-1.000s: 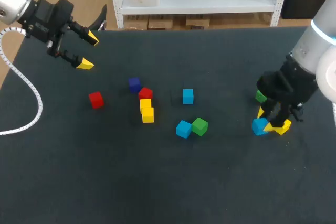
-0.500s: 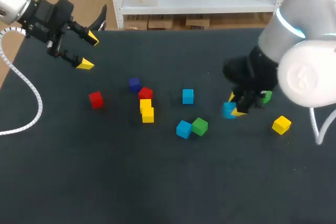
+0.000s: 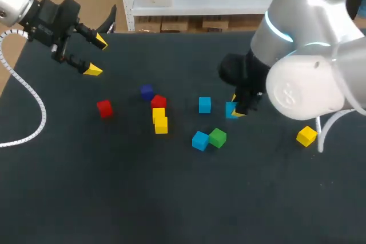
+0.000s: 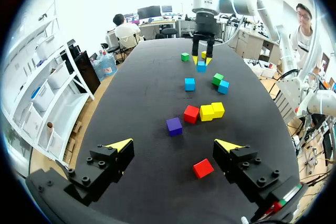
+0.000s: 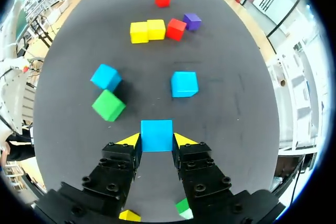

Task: Place the blue cubes, place green cubes on the blue cubes, place the yellow cubes on the green cubes, then place the red cubes on the yellow cubes, and place purple cube on the red cubes.

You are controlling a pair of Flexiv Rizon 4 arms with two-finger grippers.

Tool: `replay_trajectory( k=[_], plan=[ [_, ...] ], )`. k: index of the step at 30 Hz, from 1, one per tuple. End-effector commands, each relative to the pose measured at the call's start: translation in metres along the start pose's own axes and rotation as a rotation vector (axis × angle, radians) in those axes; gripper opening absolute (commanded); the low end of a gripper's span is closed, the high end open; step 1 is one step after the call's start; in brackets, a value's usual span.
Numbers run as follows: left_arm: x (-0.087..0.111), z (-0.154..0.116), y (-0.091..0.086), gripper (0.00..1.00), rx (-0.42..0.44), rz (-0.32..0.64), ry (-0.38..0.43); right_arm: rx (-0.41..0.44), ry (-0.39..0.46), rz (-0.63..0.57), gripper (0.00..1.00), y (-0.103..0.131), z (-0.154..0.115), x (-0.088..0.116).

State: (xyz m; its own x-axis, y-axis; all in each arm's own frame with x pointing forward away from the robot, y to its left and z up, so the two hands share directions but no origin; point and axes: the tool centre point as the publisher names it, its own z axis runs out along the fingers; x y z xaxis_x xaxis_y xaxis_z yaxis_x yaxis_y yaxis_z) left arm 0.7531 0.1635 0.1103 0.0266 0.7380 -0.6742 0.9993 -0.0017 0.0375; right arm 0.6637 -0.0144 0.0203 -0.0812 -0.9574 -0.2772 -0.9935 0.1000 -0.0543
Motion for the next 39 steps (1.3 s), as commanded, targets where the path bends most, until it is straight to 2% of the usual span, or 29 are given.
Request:
replay_trajectory(
  k=[1, 9, 39],
  plan=[
    [0.001, 0.0, -0.001, 1.0, -0.003, 0.003, -0.002, -0.005, 0.011, 0.007, 0.0, -0.015, 0.015, -0.006],
    [0.001, 0.0, -0.001, 1.0, -0.003, 0.003, -0.002, 0.007, 0.011, 0.012, 0.0, -0.027, 0.026, -0.007],
    [0.001, 0.0, -0.001, 1.0, -0.003, 0.003, -0.002, 0.014, -0.004, -0.001, 0.0, -0.036, 0.032, -0.011]
  ],
)
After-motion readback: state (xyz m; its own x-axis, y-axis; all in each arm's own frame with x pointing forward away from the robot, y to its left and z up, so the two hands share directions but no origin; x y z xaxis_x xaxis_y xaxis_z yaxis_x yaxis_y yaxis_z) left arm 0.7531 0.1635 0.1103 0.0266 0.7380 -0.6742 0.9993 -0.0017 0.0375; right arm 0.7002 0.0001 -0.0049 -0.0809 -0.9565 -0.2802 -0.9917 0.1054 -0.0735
